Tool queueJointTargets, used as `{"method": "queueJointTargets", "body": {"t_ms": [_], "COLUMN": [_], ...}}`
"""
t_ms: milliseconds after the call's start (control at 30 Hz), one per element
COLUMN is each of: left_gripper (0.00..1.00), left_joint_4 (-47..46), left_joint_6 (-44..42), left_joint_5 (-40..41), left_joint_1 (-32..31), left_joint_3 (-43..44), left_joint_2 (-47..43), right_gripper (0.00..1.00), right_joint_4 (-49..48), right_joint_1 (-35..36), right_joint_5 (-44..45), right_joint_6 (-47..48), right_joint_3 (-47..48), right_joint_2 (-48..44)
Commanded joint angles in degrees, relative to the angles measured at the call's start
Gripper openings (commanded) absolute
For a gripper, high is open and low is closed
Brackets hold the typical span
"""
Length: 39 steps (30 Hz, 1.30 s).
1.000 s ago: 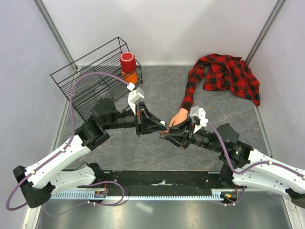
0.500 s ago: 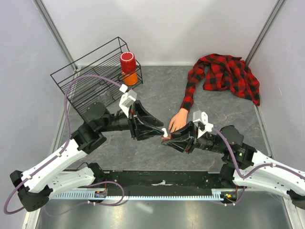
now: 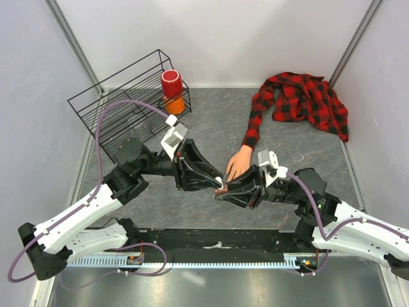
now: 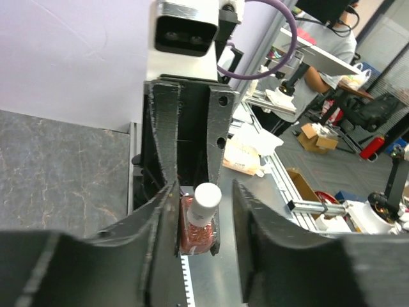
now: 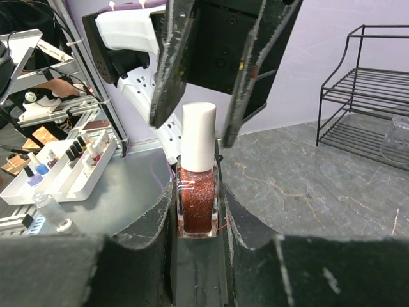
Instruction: Paint the nails
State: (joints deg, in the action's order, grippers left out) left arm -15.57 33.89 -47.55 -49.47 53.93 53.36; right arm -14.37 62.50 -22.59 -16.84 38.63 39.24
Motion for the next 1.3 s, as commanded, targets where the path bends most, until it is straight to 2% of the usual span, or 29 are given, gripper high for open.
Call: {"method": "queueJointTargets", "body": {"t_ms": [0,167,200,267,333,367,400,433,500,533,600,667,733,767,833,867,900,967,1000,1100,1133,1167,1267], "left_gripper": [0.33,0.13,0.02,0.02,0.02,0.02,0.02,0.02,0.02,0.02,0.02,0.02,0.02,0.21,0.43,0.58,0.64,0.7,0.71,0.71,0.7,0.69,0.69], "left_joint_4": [-2.27,4.65,6.33,13.94,20.9,27.46,29.7,31.12,34.01,34.64,35.08,35.61,35.61,35.26,32.55,31.49,30.26,26.74,25.69,21.65,20.42,17.62,13.75], "left_joint_6": [1.09,-2.67,-3.56,-5.67,-6.73,-6.82,-6.82,-6.73,-4.72,-2.8,-0.5,1.35,-0.91,-2.32,-6.72,-7.77,-8.66,-10.16,-10.25,-9.99,-8.85,-8.06,-5.85], "left_joint_5": [-2.11,-0.09,2.78,8.58,23.84,31.82,48.52,56.35,72.76,75.91,80.31,79.73,76.66,72.03,66.82,64.36,58.86,50.33,47.93,34.58,30.8,23.54,16.99], "left_joint_1": [-0.71,-0.8,-0.8,-0.98,-2.72,-4.3,-9.1,-11.67,-17.2,-18.19,-19.08,-19.08,-19.08,-19.08,-18.99,-18.82,-18.12,-16.8,-15.32,-11.28,-10.13,-9.07,-7.31], "left_joint_3": [0.65,2.67,3.19,5.3,8.27,9.43,10.48,12.32,14.0,15.57,16.46,17.96,19.36,19.54,18.41,17.62,15.7,13.84,11.92,8.4,7.6,7.07,5.4], "left_joint_2": [0.6,0.43,0.34,-0.1,-0.01,0.68,1.56,2.52,6.56,7.62,9.99,11.41,11.85,11.5,8.7,7.03,5.54,0.97,-0.27,-3.7,-4.14,-4.41,-4.23], "right_gripper": [0.0,0.0,0.0,0.0,0.0,0.0,0.0,0.0,0.0,0.0,0.0,0.0,0.0,0.0,0.0,0.0,0.0,0.0,0.0,0.0,0.0,0.0,0.0], "right_joint_4": [-3.82,-3.12,-2.68,0.65,4.94,6.53,8.03,8.91,7.61,5.69,3.22,0.41,-1.52,-2.23,-2.24,-1.46,-0.49,2.67,3.81,5.84,6.19,6.11,5.58], "right_joint_1": [0.17,-0.1,-0.18,-0.1,-0.1,0.95,2.09,3.67,9.29,11.05,13.87,13.79,13.7,13.61,12.92,11.34,10.55,7.92,7.03,3.69,3.16,2.11,1.05], "right_joint_5": [0.26,3.6,5.52,9.39,19.82,24.39,30.87,42.34,53.74,62.49,66.61,65.06,61.46,56.56,50.75,43.58,40.46,34.04,26.79,14.82,12.77,10.57,3.71], "right_joint_6": [-0.3,0.49,1.1,2.24,4.0,4.88,5.84,8.55,11.9,16.1,19.03,20.43,21.75,23.33,23.96,23.79,22.57,20.72,18.71,15.01,12.82,11.93,8.85], "right_joint_3": [1.44,1.71,2.06,2.85,4.43,5.3,7.05,7.68,9.17,9.7,10.15,9.62,7.78,6.82,4.27,3.65,3.12,2.94,2.94,2.94,2.85,2.68,3.2], "right_joint_2": [1.89,1.89,1.71,1.97,3.11,3.99,5.22,8.1,11.28,14.6,17.0,17.8,16.14,15.34,11.92,10.78,9.63,6.29,5.24,1.63,0.15,-0.65,-2.07]}}
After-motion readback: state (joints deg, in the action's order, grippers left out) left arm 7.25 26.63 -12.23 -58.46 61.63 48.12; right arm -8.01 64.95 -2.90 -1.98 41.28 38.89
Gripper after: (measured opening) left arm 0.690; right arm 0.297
